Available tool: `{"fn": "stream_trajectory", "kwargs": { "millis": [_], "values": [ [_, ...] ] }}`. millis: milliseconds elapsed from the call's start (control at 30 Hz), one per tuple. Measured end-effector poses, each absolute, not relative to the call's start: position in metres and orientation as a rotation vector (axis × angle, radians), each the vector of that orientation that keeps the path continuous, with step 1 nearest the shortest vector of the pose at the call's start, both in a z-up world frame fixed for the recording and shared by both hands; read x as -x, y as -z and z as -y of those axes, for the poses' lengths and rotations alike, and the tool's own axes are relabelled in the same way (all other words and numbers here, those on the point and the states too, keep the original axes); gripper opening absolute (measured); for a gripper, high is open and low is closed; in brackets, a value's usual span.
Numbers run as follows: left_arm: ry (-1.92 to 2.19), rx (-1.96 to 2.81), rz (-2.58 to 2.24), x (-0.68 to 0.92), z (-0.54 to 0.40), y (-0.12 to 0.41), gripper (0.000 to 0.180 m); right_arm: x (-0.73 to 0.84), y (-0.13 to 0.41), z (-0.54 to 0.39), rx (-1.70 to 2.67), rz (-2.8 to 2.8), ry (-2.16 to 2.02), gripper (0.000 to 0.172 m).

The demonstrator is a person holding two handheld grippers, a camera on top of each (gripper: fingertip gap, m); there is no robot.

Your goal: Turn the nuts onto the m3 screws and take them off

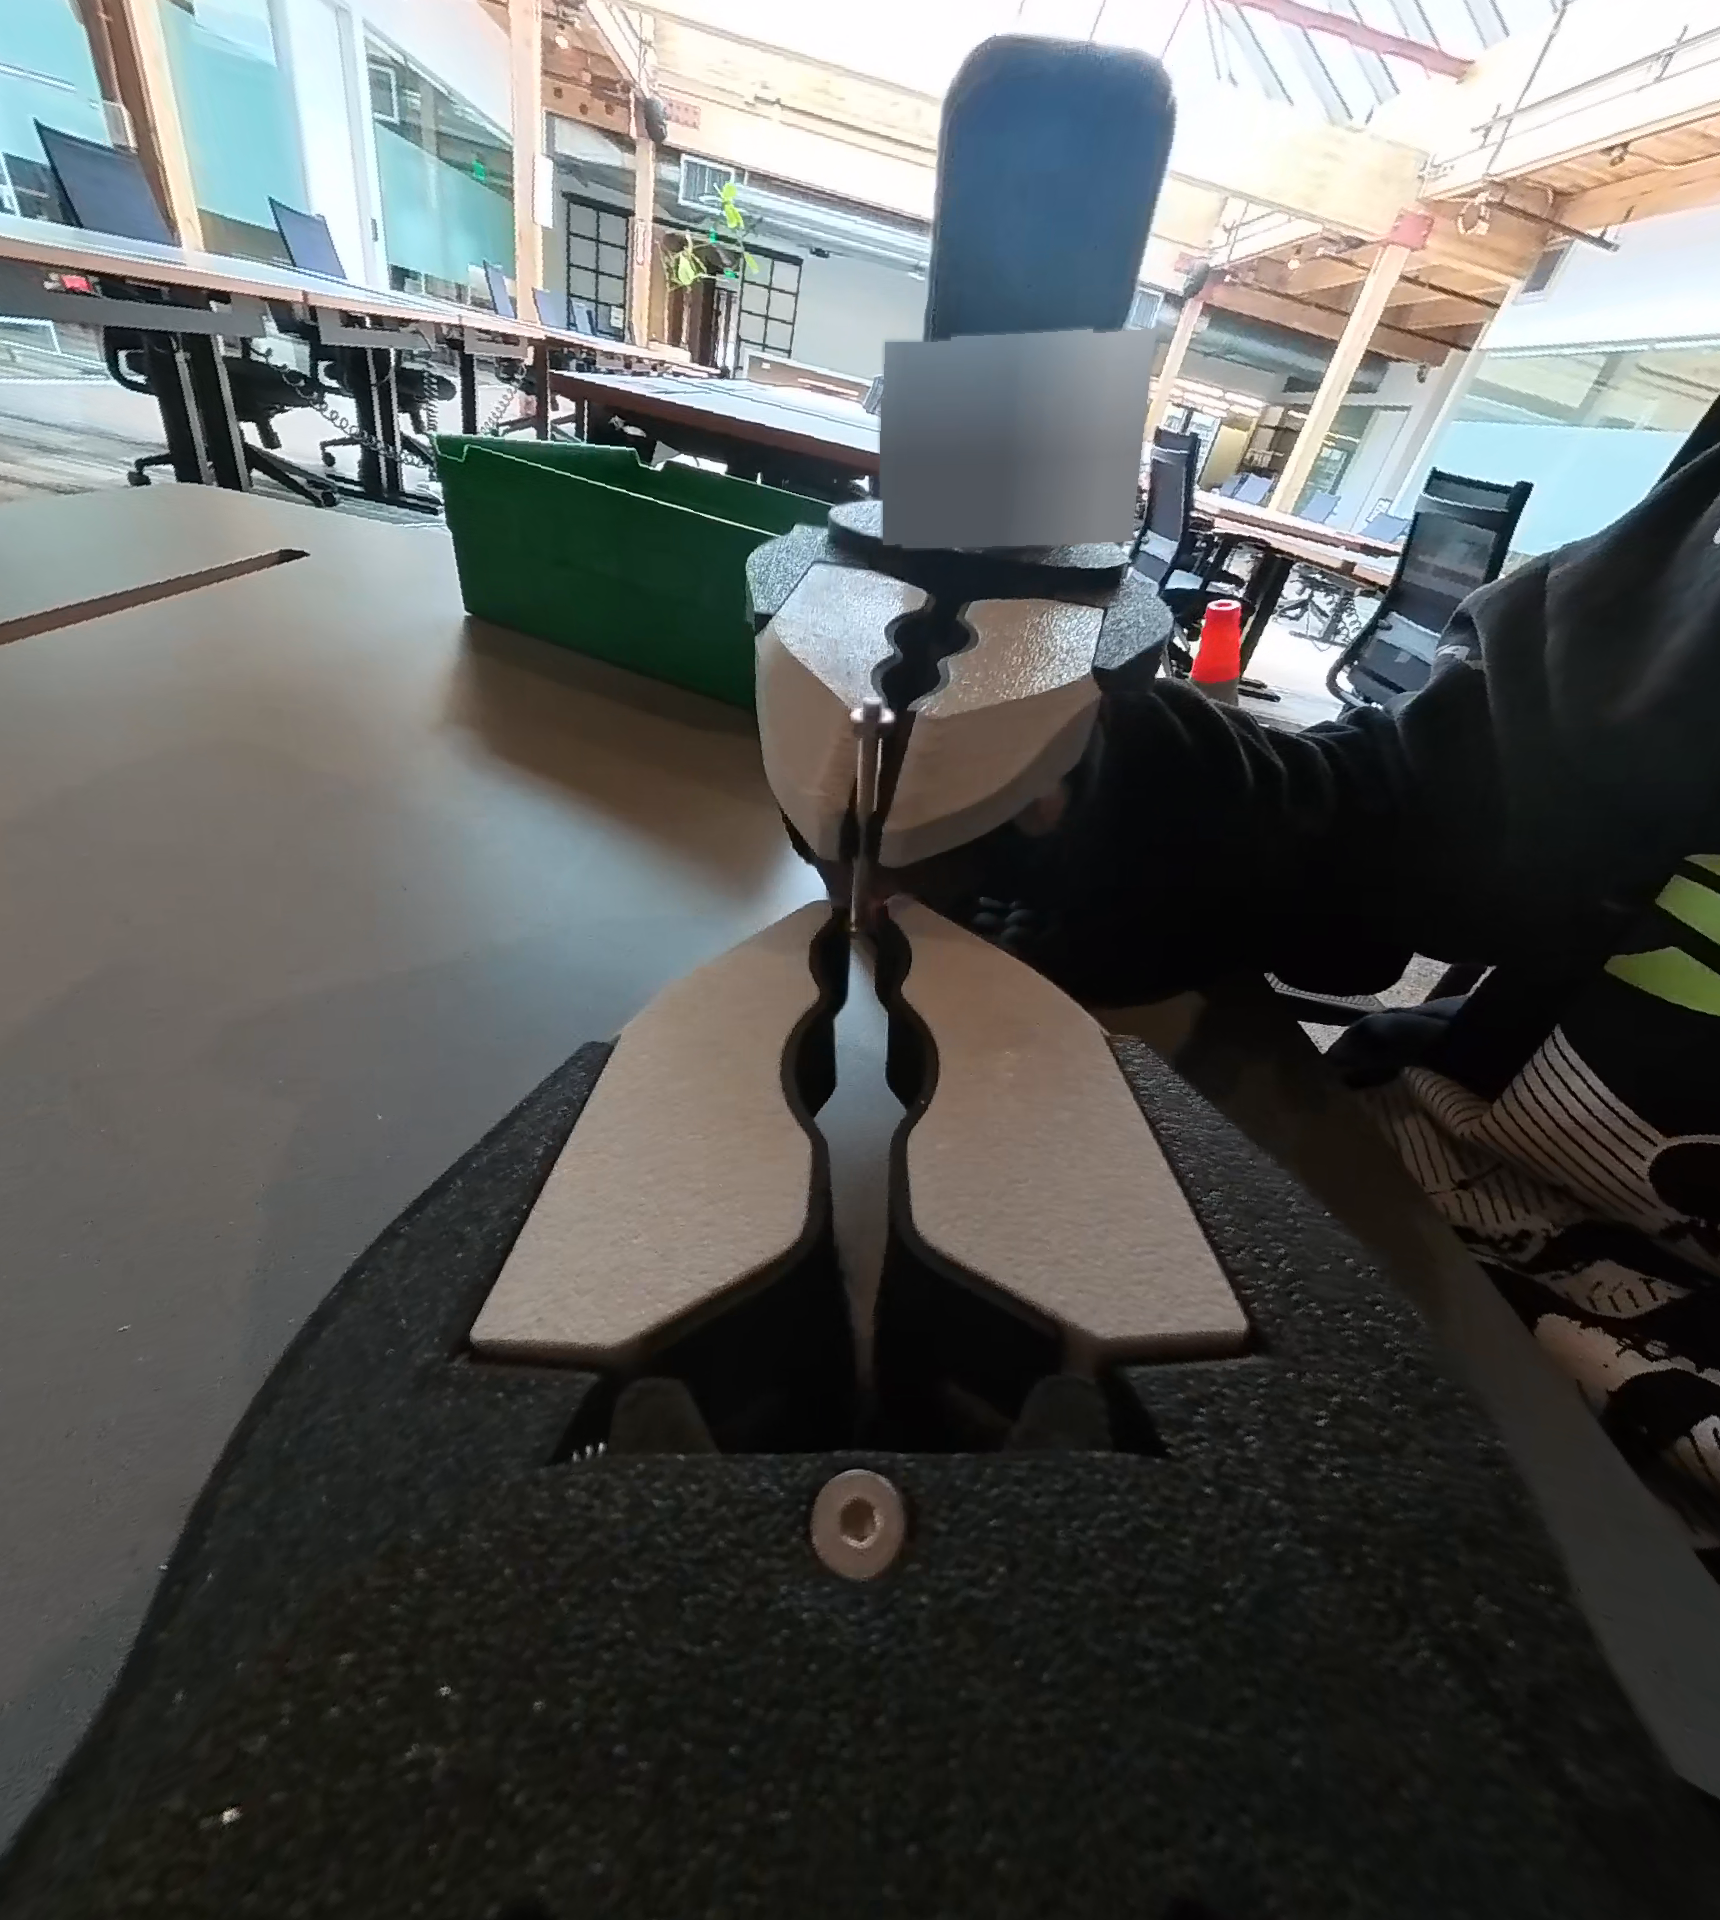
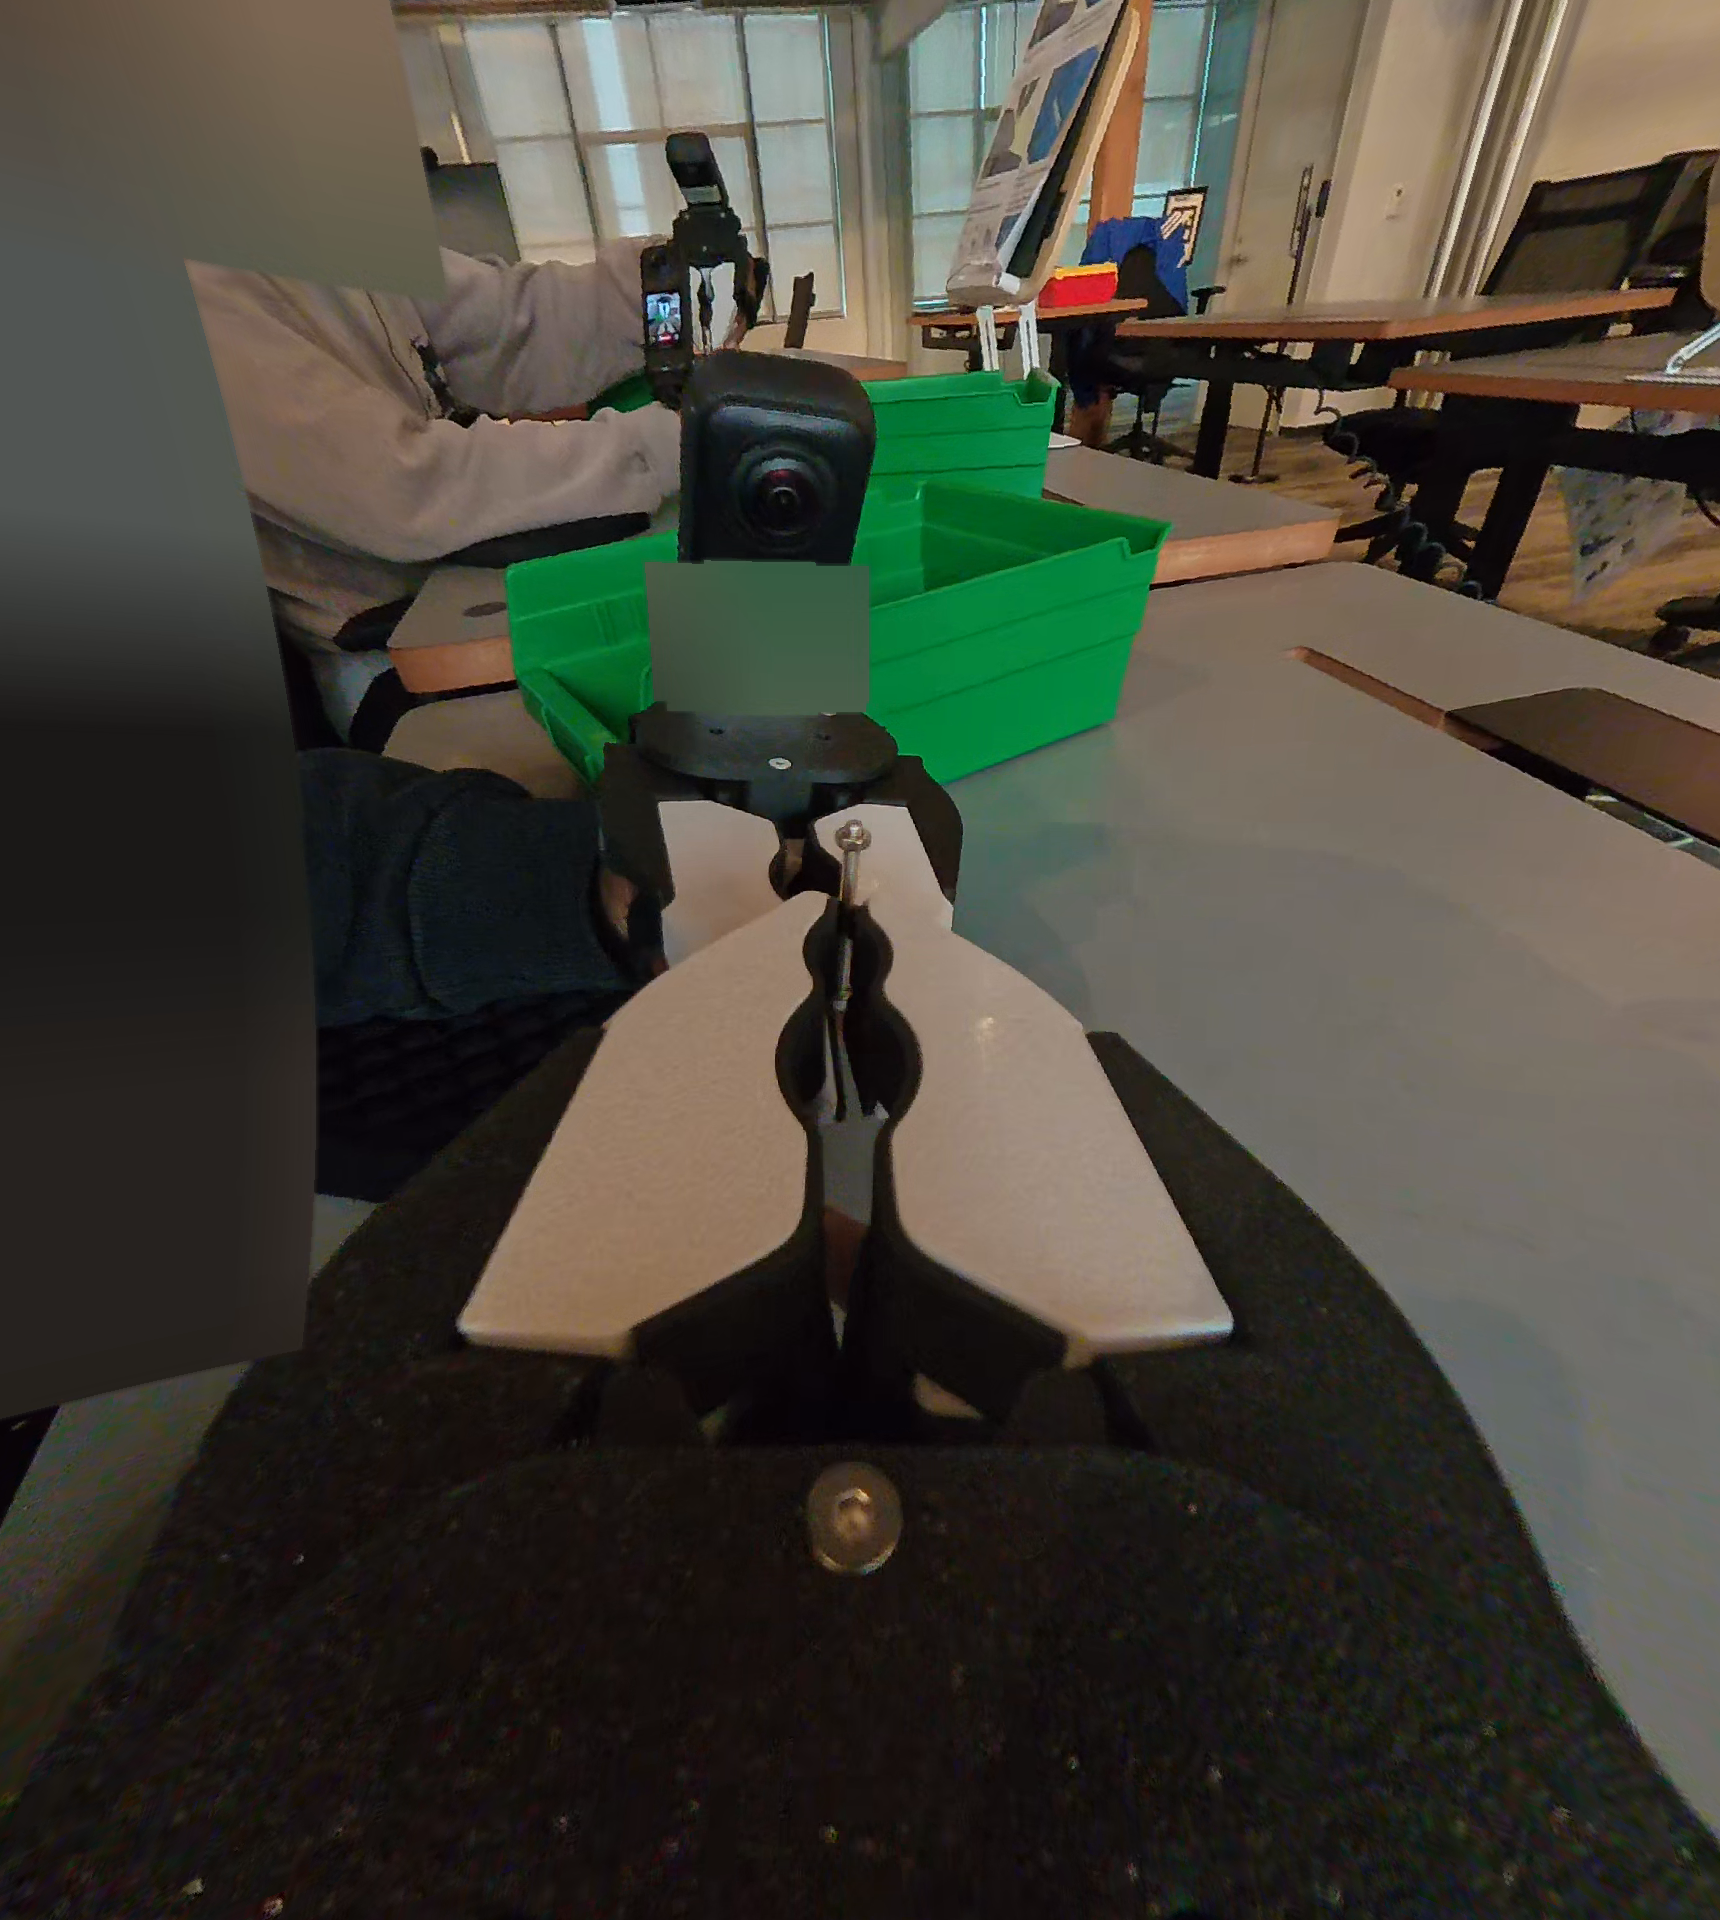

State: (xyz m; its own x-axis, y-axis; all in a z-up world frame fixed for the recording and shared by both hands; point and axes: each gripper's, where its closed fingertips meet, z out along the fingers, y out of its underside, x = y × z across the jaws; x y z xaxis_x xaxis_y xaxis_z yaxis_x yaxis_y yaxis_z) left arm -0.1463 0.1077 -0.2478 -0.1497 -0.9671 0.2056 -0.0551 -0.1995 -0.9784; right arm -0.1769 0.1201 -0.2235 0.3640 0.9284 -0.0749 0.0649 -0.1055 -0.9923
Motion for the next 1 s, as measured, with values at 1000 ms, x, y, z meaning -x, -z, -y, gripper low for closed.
{"fn": "stream_trajectory", "kwargs": {
  "millis": [1000],
  "values": [
    [1.465, 1.340, -1.250, 0.147, -0.110, 0.250, 0.002, 0.176, 0.210, -0.114, 1.366, 0.983, -0.853, 0.026]
  ]
}}
